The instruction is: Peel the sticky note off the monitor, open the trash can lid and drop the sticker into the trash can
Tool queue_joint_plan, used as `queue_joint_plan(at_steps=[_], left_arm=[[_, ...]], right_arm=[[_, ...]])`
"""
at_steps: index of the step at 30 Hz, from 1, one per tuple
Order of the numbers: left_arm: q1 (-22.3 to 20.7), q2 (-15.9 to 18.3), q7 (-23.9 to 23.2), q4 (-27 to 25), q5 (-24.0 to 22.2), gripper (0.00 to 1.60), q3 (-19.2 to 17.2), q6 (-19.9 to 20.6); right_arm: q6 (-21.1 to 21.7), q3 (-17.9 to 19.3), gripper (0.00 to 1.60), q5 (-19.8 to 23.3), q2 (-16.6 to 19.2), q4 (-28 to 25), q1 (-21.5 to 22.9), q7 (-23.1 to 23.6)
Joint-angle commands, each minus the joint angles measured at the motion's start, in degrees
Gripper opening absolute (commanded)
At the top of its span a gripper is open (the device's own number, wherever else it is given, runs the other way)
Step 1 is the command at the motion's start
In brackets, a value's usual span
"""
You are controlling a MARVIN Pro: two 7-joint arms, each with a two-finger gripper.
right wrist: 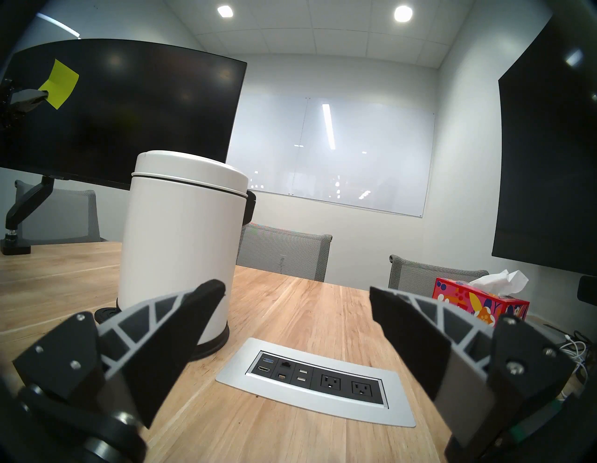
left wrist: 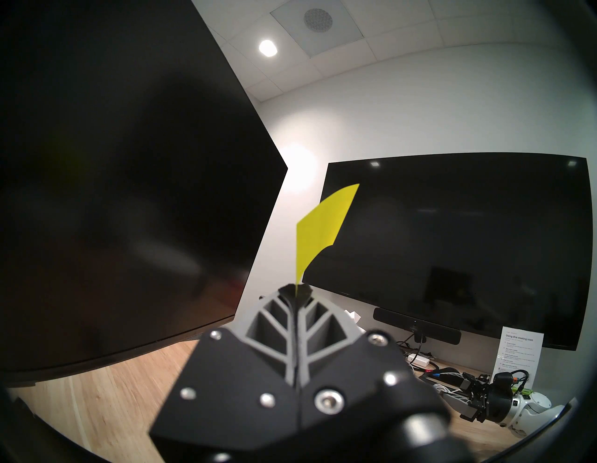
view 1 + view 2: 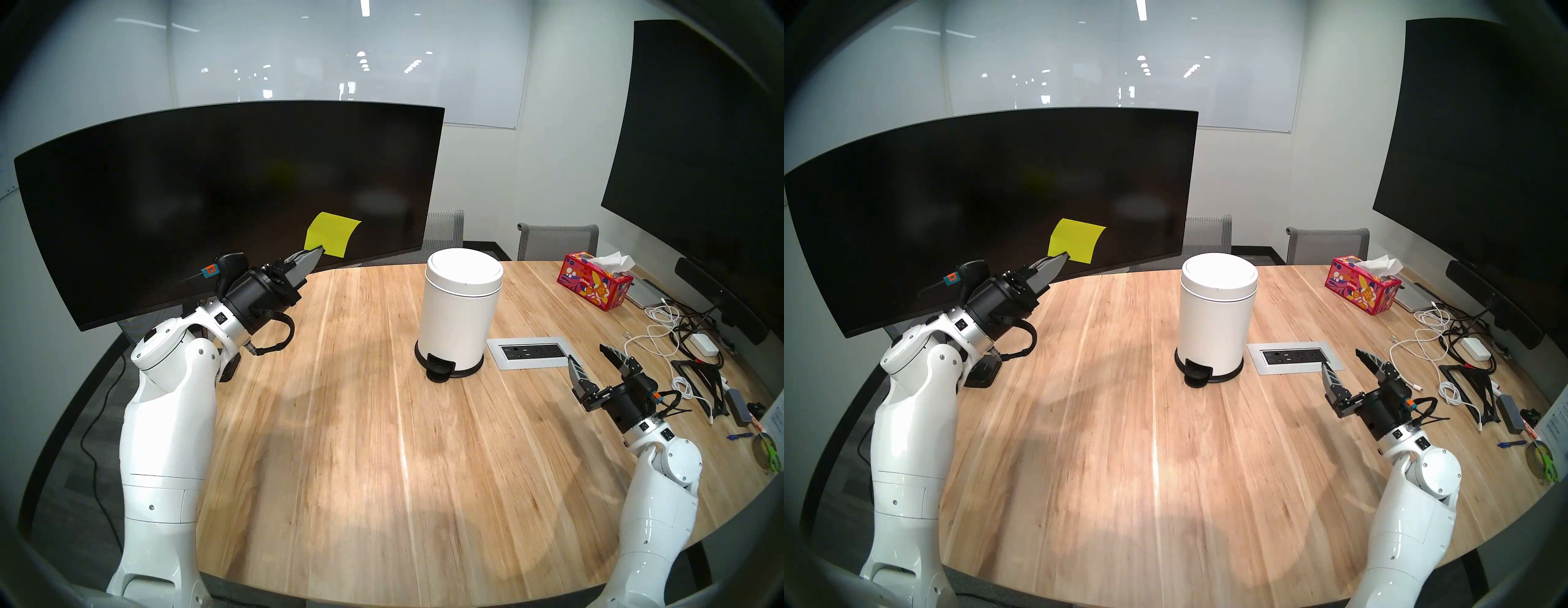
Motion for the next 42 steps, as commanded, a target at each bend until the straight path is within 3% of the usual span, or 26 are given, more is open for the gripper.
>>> queue_joint_plan(at_steps=[1, 42], left_arm=[[-0.6, -0.1, 0.1, -1.1, -0.1, 0.0, -0.1, -0.1], [-0.6, -0.1, 0.1, -1.1, -0.1, 0.0, -0.2, -0.1]], right_arm=[[0.0, -0.1, 1.6, 0.3, 0.0, -0.9, 0.4, 0.1], [0.1, -0.5, 1.6, 0.1, 0.5, -0.6, 0.3, 0.8]])
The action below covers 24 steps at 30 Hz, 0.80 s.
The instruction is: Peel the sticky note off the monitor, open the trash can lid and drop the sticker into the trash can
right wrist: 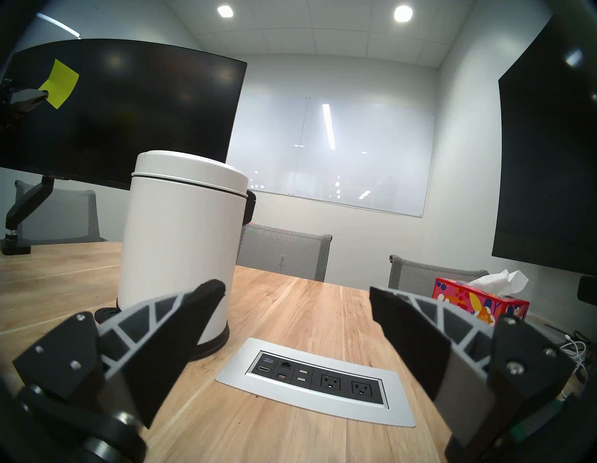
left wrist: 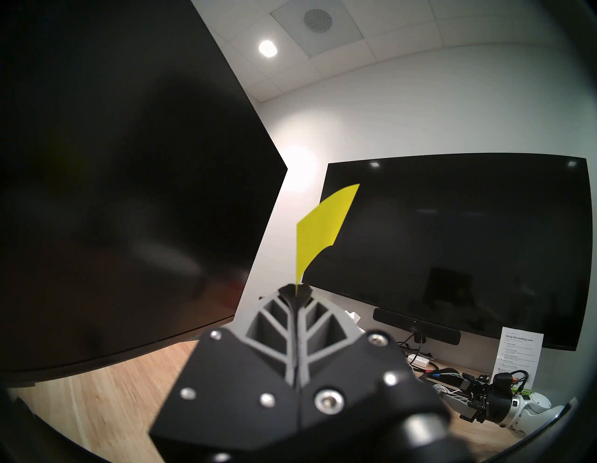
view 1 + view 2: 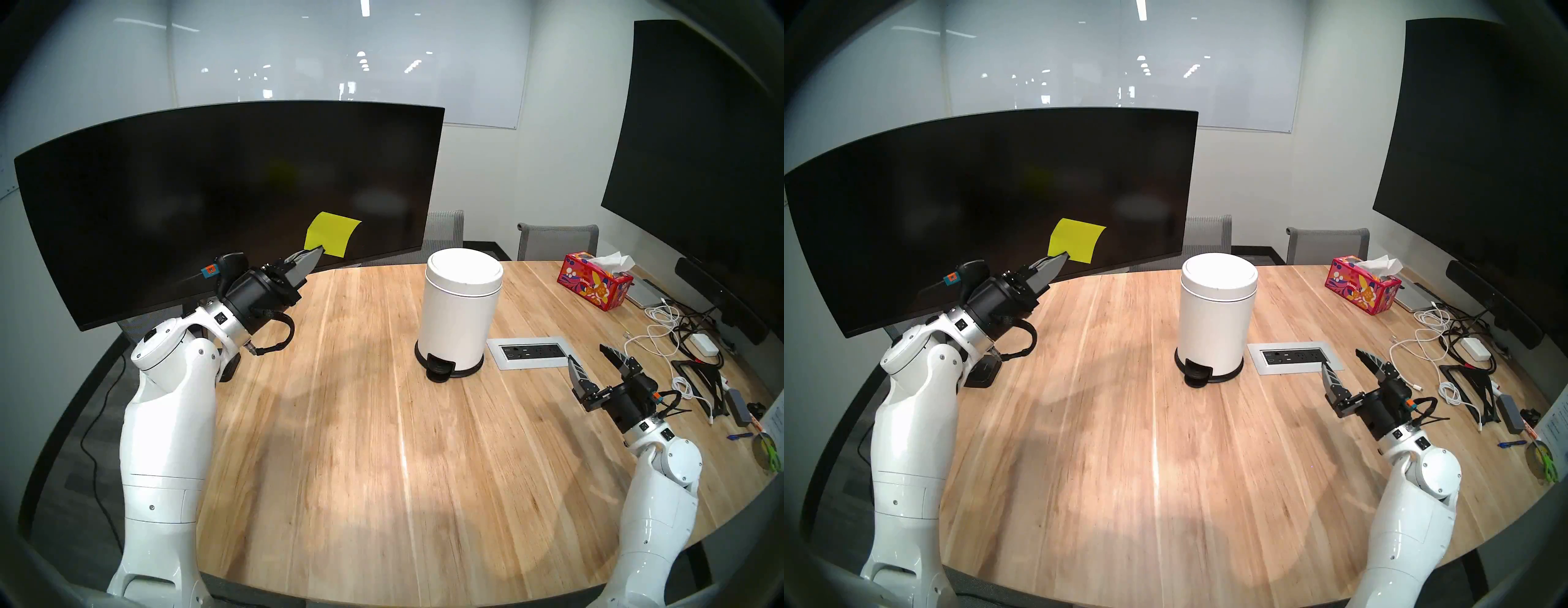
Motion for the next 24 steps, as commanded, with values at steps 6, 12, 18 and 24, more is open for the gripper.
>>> queue_joint_plan(at_steps=[6, 12, 18, 24], left_arm=[[-0.6, 0.0, 0.1, -1.1, -0.1, 0.0, -0.1, -0.1], [-0.6, 0.0, 0.1, -1.1, -0.1, 0.0, -0.1, -0.1], [-0.6, -0.1, 0.1, -1.1, -0.1, 0.0, -0.1, -0.1], [-0.6, -0.1, 0.1, -1.1, -0.1, 0.0, -0.2, -0.1]], right_arm=[[0.9, -1.4, 1.6, -0.1, 0.5, -2.7, -0.5, 2.3], [2.5, -2.4, 1.6, 0.0, 0.8, -5.6, -2.1, 5.4], [3.7, -3.7, 1.6, 0.0, 3.2, -7.1, -4.4, 10.9], [2.8, -4.3, 1.6, 0.1, 4.3, -8.0, -5.9, 15.7]])
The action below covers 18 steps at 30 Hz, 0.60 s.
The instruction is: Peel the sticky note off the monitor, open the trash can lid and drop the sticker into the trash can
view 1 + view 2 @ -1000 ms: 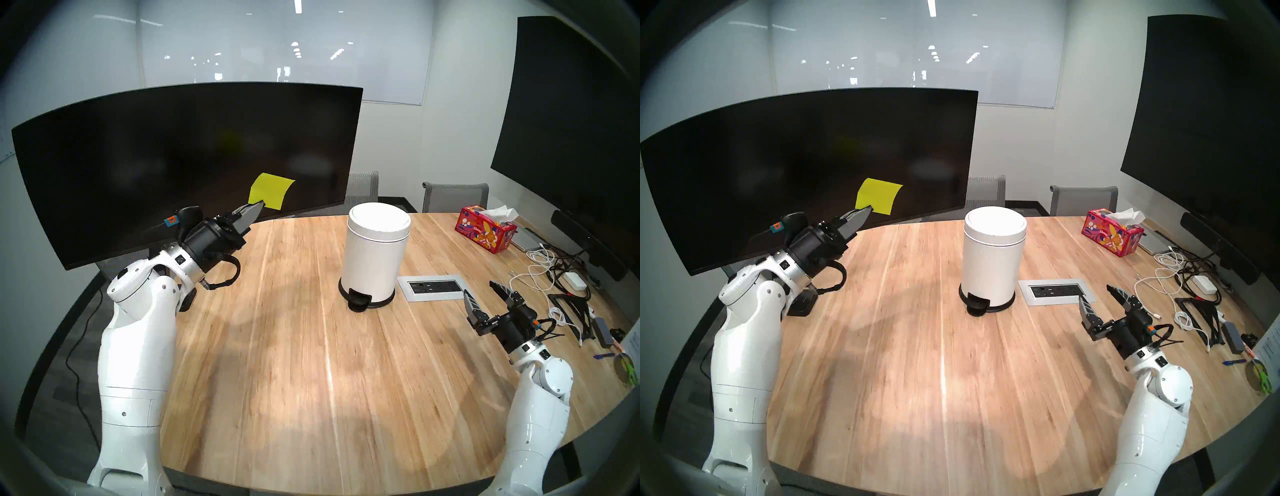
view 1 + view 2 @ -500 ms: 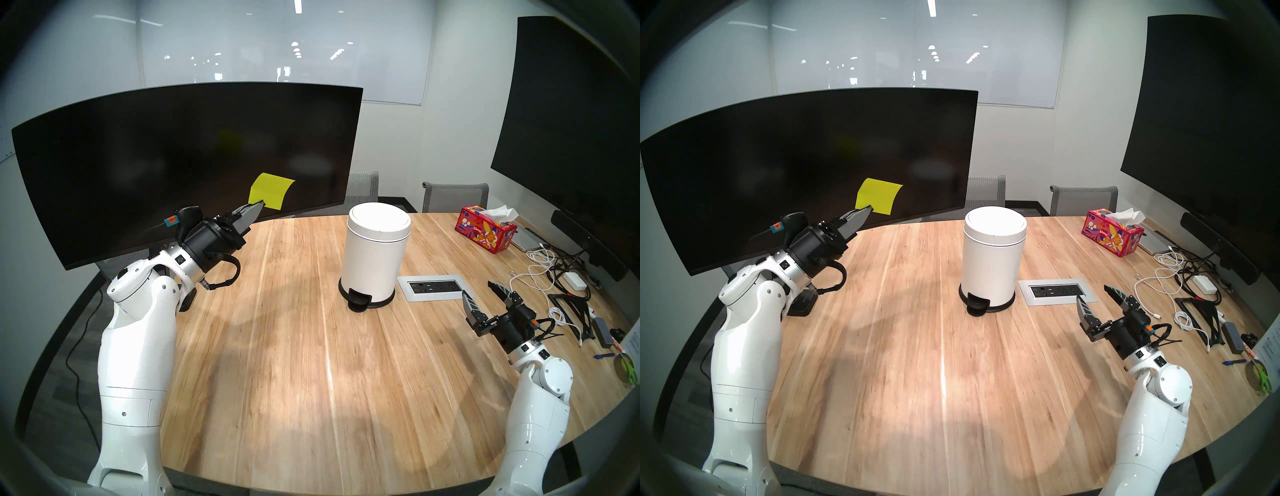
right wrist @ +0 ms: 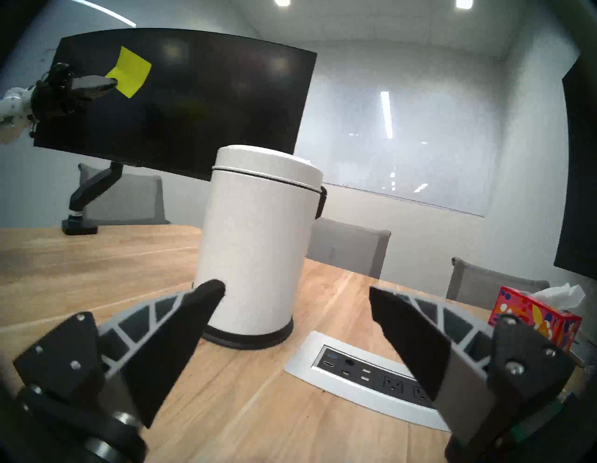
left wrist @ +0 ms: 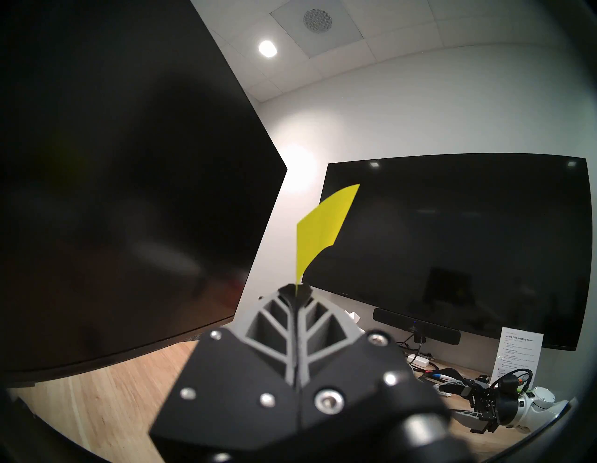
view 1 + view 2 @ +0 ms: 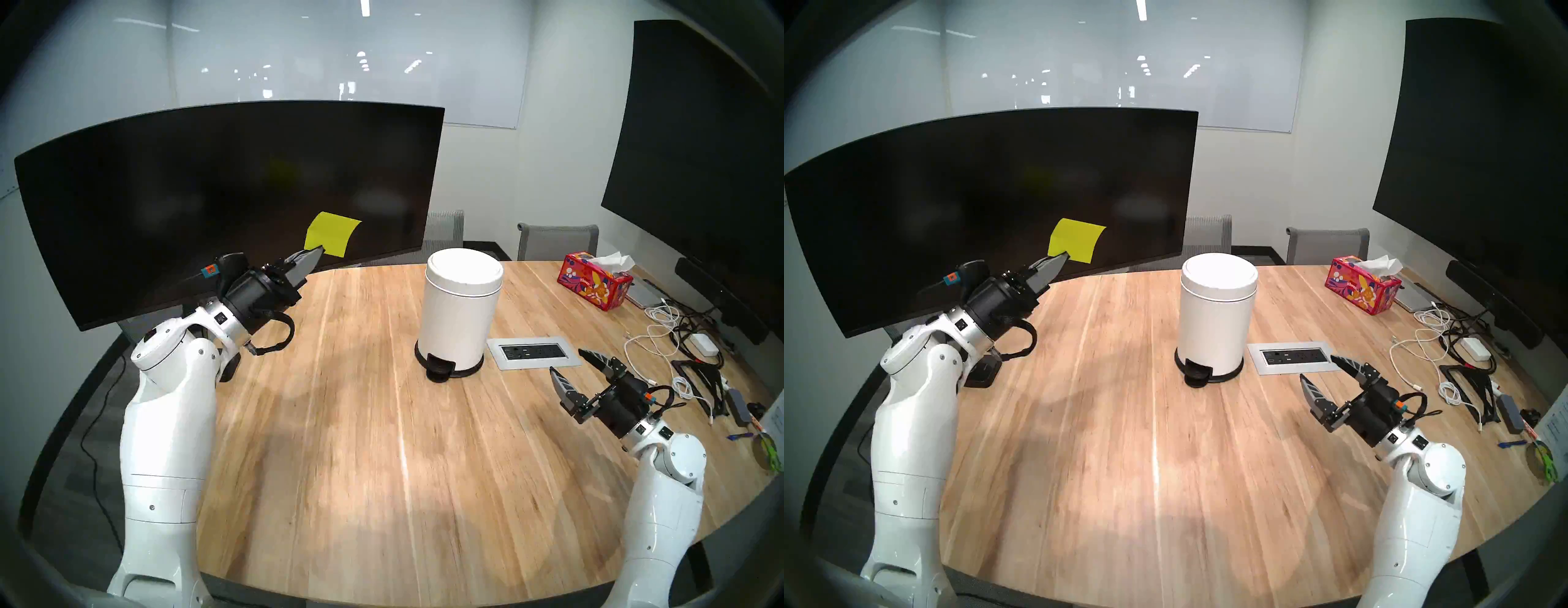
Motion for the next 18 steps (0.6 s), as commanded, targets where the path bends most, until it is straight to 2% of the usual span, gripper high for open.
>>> queue_joint_plan(at_steps=[1, 2, 3, 4, 5, 18], left_arm=[[-0.6, 0.0, 0.1, -1.1, -0.1, 0.0, -0.1, -0.1], [-0.6, 0.0, 0.1, -1.1, -0.1, 0.0, -0.1, -0.1], [-0.6, 0.0, 0.2, -1.1, -0.1, 0.0, -0.1, 0.0], [-0.6, 0.0, 0.2, -1.1, -0.1, 0.0, -0.1, 0.0], [-0.6, 0.0, 0.2, -1.1, -0.1, 0.0, -0.1, 0.0], [-0.6, 0.0, 0.1, -1.1, -0.1, 0.0, -0.1, -0.1]], right_arm=[[-1.2, -0.8, 1.35, 0.2, 2.4, -2.4, -1.8, 4.4], [-1.4, -0.9, 0.73, 0.0, 2.3, -2.4, -1.9, 4.6], [-1.6, -0.9, 0.61, -0.3, 2.2, -2.4, -1.9, 4.7], [-1.8, -1.0, 0.11, -0.4, 2.1, -2.4, -1.9, 4.9], [-2.0, -1.2, 0.0, -0.6, 2.0, -2.3, -1.9, 4.9], [-1.3, -4.9, 0.0, -3.8, 0.0, -4.5, -1.2, 4.7]])
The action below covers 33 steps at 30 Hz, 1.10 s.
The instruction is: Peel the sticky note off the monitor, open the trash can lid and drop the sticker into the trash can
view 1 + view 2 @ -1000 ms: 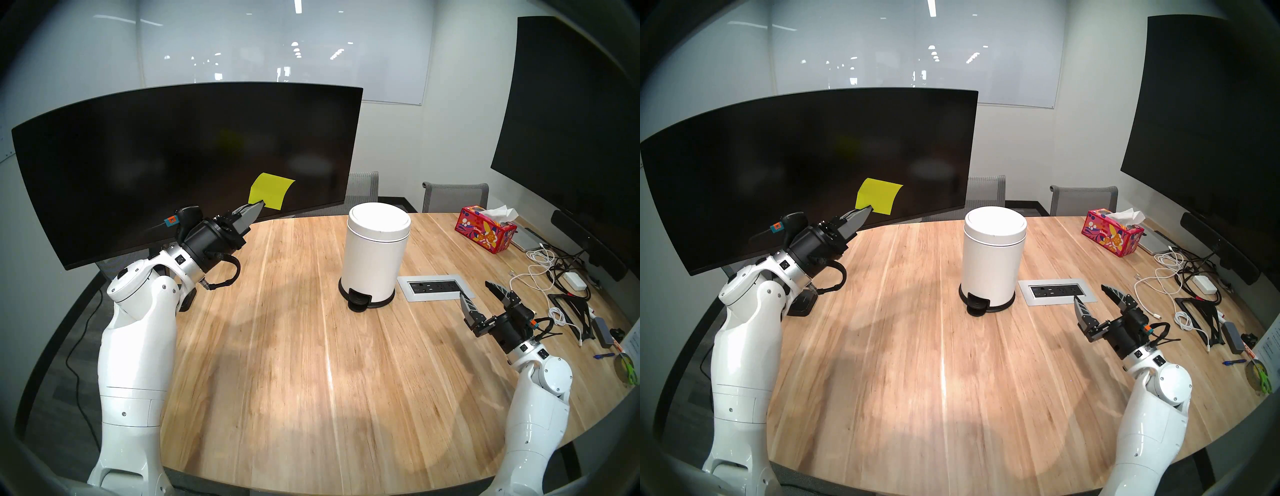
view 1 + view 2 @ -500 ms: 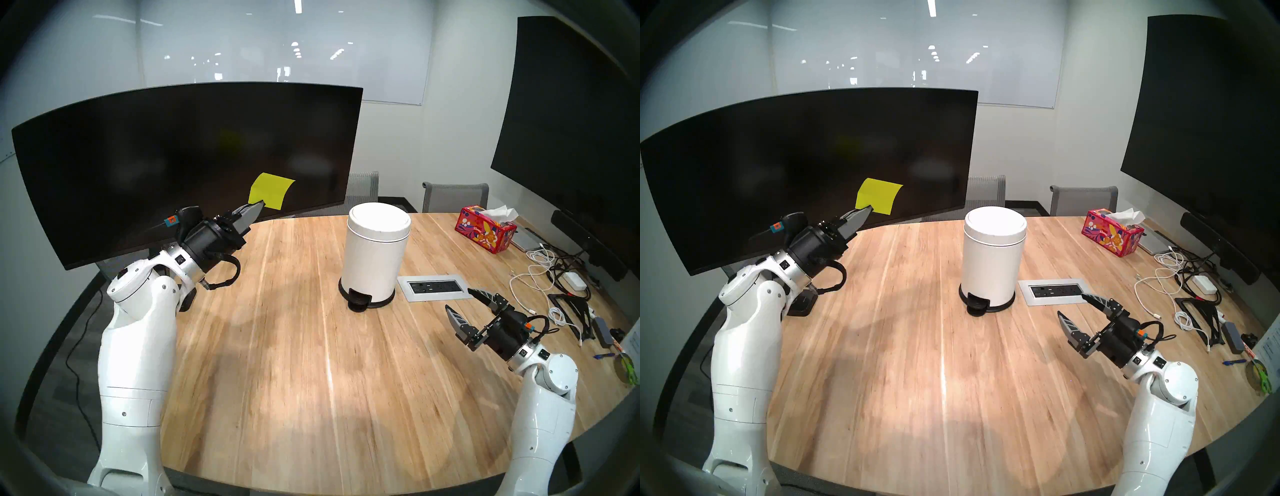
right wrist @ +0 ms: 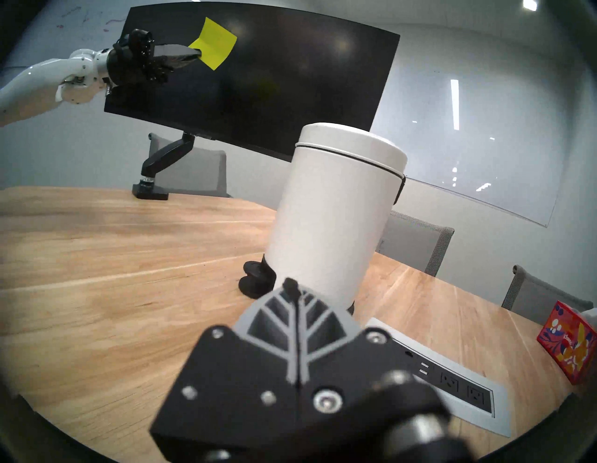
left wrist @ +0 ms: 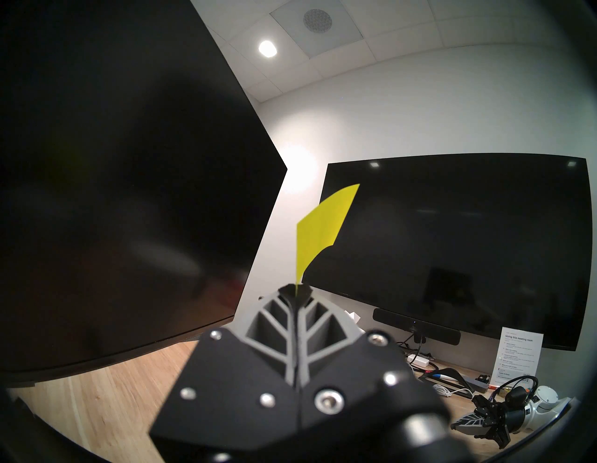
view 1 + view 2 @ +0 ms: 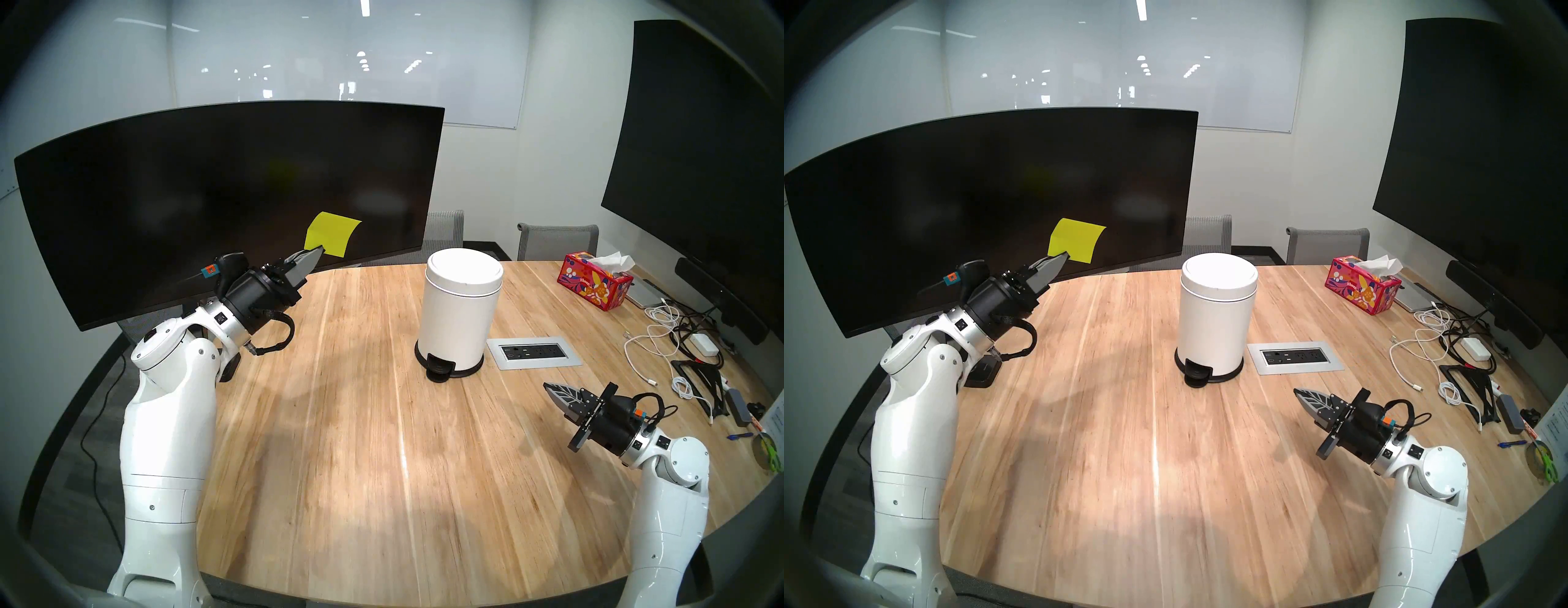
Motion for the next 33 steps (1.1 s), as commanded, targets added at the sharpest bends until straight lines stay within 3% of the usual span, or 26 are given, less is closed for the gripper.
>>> queue_joint_plan(at_steps=[1, 16, 21, 33], left_arm=[[-0.6, 0.0, 0.1, -1.1, -0.1, 0.0, -0.1, -0.1], [-0.6, 0.0, 0.1, -1.1, -0.1, 0.0, -0.2, -0.1], [-0.6, 0.0, 0.1, -1.1, -0.1, 0.0, -0.2, 0.0], [-0.6, -0.1, 0.1, -1.1, 0.0, 0.0, -0.2, 0.0]], right_arm=[[1.2, -2.3, 0.0, -1.0, -1.2, -2.7, 1.7, -0.9], [8.8, -6.8, 0.0, -4.7, 0.3, -4.2, 5.4, 0.7], [13.2, -8.2, 0.0, -6.0, 0.8, -4.7, 5.9, 2.2], [16.4, -11.5, 0.0, -10.3, 0.0, -5.9, 6.2, 2.1]])
